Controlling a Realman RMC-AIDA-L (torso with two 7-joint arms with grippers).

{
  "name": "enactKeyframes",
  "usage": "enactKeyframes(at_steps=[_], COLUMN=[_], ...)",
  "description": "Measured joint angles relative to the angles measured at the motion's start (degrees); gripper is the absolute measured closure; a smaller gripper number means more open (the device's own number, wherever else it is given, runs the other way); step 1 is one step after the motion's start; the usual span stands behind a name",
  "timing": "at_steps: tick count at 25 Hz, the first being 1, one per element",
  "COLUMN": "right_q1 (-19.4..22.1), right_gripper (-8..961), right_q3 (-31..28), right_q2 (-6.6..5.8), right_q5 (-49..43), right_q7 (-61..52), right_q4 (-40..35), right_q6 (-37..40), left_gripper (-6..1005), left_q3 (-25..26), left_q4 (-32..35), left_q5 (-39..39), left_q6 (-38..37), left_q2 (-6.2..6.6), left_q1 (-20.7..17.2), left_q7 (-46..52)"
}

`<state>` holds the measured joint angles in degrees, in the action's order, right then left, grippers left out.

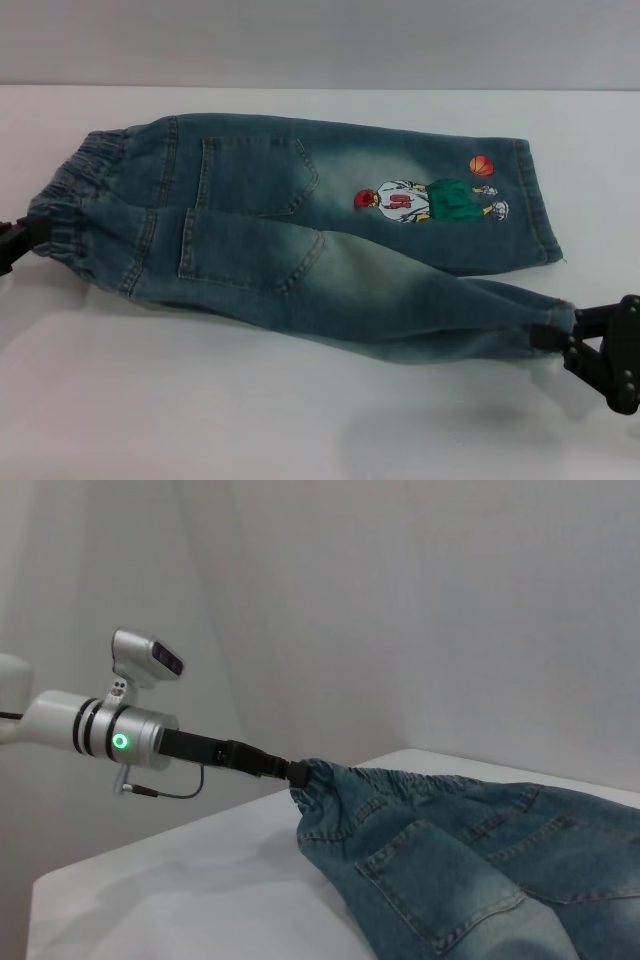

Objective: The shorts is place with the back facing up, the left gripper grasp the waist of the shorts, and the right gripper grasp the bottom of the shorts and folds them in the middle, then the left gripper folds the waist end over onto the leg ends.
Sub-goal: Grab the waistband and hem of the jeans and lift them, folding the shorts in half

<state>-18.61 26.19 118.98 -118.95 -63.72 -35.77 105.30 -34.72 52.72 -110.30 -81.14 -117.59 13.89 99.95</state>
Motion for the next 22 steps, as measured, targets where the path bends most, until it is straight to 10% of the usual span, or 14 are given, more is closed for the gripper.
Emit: enactKeyframes(at_steps=[22], right_q1=[2.4], right_gripper=[953], right_q3=[-0.4], right_q2=[0.01], right_q5=[-0.1], right_q7=[3.0], right_q4=[0.7], right_q6=[1.3], left_gripper=[943], left_q3=[0.1], left_q4=[-0.5], left_q5=[2.9], left_q6=[-2.4], left_q2=[-0.18], left_q1=[-2.8], left_q7=[-3.7])
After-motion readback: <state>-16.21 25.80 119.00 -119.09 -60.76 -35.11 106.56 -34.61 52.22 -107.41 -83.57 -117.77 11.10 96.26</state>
